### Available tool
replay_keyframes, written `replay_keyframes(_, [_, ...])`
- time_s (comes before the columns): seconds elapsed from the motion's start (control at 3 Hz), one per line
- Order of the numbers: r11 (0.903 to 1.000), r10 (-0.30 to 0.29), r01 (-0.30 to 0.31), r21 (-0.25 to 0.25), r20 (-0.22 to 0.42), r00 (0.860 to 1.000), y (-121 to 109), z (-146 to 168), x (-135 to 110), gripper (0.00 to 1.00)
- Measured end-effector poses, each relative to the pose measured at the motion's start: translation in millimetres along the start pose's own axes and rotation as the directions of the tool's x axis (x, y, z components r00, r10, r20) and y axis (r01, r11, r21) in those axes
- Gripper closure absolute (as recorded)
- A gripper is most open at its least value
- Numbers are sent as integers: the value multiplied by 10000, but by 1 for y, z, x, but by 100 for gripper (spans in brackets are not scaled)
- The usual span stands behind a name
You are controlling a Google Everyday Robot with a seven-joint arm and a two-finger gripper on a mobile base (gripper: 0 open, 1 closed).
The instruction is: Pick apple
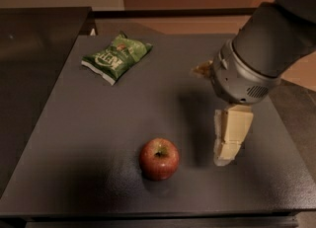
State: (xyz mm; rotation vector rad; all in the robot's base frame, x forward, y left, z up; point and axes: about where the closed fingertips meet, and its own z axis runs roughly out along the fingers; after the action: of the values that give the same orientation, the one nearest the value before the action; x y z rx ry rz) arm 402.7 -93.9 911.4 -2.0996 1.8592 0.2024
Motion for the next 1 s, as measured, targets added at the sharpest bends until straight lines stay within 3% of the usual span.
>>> replay_keyframes(0.33, [9961, -694, 712, -529, 353, 9970, 16, 27, -25, 0])
replay_keyframes(1.0, [9821, -1377, 1477, -1167, 896, 9864, 38, 67, -59, 0])
